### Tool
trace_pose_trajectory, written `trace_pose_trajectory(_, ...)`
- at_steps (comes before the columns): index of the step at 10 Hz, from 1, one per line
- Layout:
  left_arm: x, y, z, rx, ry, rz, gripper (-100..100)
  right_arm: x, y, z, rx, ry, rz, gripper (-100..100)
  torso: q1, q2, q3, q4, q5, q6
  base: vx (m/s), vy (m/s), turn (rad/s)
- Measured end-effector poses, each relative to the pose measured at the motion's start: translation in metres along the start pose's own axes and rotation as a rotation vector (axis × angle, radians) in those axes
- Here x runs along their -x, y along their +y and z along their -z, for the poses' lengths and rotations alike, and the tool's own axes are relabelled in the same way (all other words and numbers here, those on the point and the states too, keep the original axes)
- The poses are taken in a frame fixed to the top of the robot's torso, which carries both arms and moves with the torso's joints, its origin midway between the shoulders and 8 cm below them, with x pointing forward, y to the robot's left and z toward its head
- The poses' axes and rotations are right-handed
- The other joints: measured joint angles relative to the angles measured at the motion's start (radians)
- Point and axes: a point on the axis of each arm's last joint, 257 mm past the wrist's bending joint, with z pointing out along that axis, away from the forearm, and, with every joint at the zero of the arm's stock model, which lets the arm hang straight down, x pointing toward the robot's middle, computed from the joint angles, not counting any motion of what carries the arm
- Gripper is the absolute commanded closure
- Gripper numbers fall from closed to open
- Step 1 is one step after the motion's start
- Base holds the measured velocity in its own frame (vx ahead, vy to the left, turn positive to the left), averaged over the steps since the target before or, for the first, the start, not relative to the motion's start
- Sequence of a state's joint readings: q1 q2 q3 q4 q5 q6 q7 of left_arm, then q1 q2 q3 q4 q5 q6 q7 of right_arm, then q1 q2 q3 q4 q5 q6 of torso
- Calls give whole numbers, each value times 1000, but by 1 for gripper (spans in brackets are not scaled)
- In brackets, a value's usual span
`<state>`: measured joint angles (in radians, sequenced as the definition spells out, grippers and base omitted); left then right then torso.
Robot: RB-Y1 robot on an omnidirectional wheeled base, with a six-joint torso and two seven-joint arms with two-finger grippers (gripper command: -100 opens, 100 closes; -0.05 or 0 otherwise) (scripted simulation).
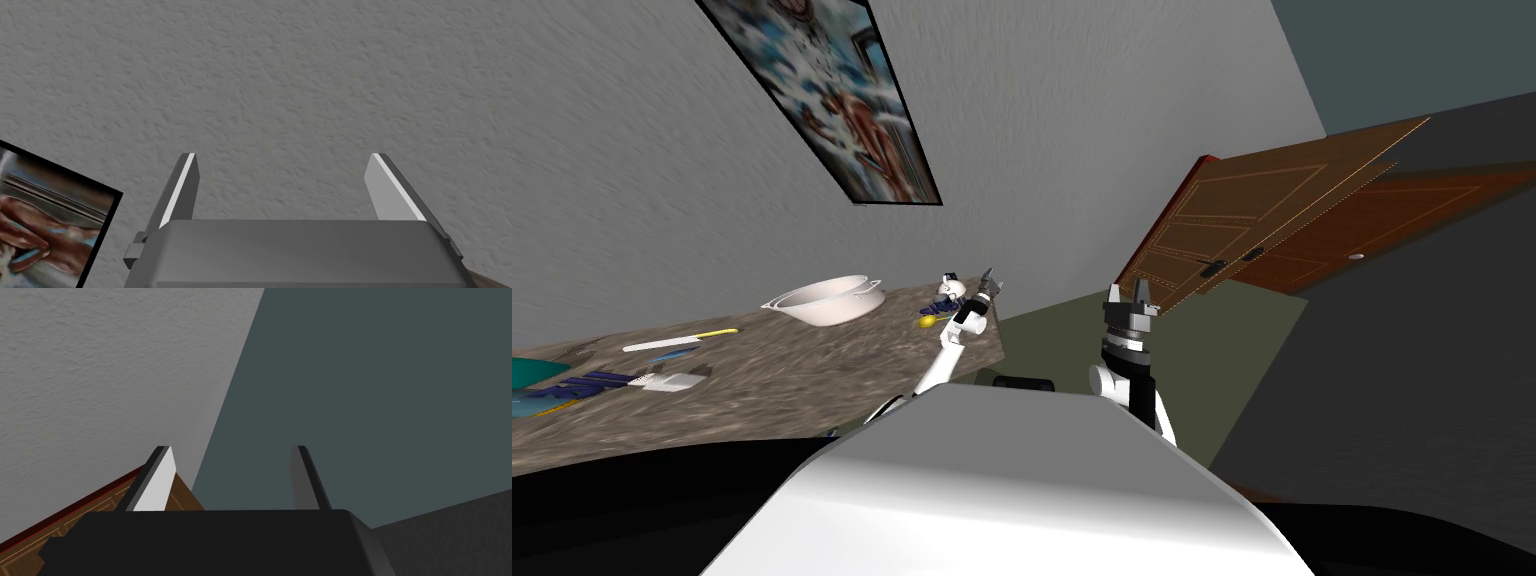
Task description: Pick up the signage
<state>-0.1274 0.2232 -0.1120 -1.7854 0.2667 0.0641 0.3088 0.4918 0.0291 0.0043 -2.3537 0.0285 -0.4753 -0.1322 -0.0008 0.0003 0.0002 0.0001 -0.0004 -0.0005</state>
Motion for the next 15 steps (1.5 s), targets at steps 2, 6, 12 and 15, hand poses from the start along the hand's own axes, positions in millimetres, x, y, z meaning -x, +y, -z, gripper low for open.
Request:
trace_pose_trajectory(2, -1, 17, -12, 56, -2, 26, -100, 0, 0, 0, 0, 0, 0, 0, 0, 0, 0, 0, 0, 0, -5, -13, 7)
trace_pose_trajectory(6, 0, 41, -28, 156, -18, 54, -100, 0, 0, 0, 0, 0, 0, 0, 1, 0, 0, 0, 0, 0, -6, -8, 18)
trace_pose_trajectory(12, 6, 81, -50, 321, -51, 87, -100, 0, 0, 0, 0, 0, 0, 0, 1, 0, 0, 0, 0, 0, -2, 1, 22)
trace_pose_trajectory(15, 8, 99, -57, 405, -74, 97, -100, 0, 0, 0, 0, 0, 0, 0, 1, 0, 0, 0, 0, 0, 2, 8, 26)
